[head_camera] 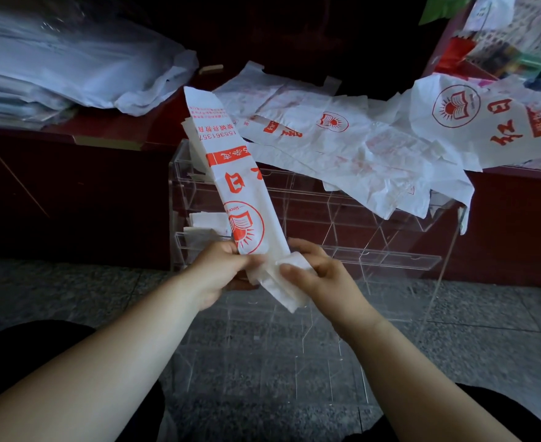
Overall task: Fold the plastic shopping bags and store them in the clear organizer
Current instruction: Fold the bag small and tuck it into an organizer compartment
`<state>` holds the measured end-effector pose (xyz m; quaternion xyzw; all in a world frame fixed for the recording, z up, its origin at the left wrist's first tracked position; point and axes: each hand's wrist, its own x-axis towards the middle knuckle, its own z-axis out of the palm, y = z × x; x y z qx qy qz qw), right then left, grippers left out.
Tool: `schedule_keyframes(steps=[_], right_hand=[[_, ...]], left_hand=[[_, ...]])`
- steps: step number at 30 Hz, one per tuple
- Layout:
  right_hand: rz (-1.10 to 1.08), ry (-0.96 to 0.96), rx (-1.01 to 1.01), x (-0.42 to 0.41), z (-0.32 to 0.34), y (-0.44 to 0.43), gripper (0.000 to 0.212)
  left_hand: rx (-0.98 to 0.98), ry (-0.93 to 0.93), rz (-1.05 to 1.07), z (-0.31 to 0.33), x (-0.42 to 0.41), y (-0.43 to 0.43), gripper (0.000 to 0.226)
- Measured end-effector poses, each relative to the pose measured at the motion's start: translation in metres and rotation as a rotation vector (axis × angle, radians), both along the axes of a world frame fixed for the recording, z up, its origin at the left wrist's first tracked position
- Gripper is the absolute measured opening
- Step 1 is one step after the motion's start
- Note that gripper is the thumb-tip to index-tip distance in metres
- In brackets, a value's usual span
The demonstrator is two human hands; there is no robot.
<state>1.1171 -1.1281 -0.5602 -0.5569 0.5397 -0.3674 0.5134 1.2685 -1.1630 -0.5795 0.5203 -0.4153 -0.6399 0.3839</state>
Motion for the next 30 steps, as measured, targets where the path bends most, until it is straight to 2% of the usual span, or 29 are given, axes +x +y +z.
schedule_keyframes(steps=[5,7,9,12,14,16,17,19,22,25,30], right_hand=[[0.028,-0.158,0.117,0.003,-0.007,-0.007,0.018],[0.023,-0.137,0.135,0.005,-0.008,-0.009,0.023],[0.004,-0.112,0.146,0.007,-0.008,-0.010,0.029],[0.023,-0.148,0.164,0.008,-0.009,-0.011,0.047],[0.052,-0.150,0.145,0.008,-0.010,-0.010,0.059],[0.089,-0.135,0.117,0.008,-0.008,-0.008,0.061],[0.096,-0.141,0.108,0.008,-0.006,-0.007,0.062],[0.101,-0.150,0.084,0.006,-0.004,-0.006,0.053],[0.051,-0.136,0.017,0.005,0.001,-0.006,0.016],[0.014,-0.151,-0.027,0.003,-0.002,-0.008,0.028],[0.129,-0.056,-0.089,0.007,-0.005,-0.005,0.036]], left_hand=[[0.091,0.024,-0.166,0.002,0.003,0.009,0.025],[0.127,0.078,-0.223,0.004,0.006,0.012,0.030],[0.132,0.169,-0.278,0.008,0.012,0.013,0.022],[0.106,0.241,-0.365,0.012,0.019,0.014,0.039],[0.065,0.203,-0.351,0.010,0.018,0.015,0.035],[0.048,0.172,-0.273,0.009,0.013,0.015,0.026],[0.043,0.159,-0.216,0.008,0.010,0.015,0.017],[0.045,0.139,-0.130,0.004,0.007,0.014,0.014],[0.053,0.115,-0.173,0.003,0.009,0.014,0.015],[0.045,0.101,-0.233,0.005,0.010,0.017,0.015],[-0.101,0.097,-0.070,0.010,0.006,0.013,0.018]])
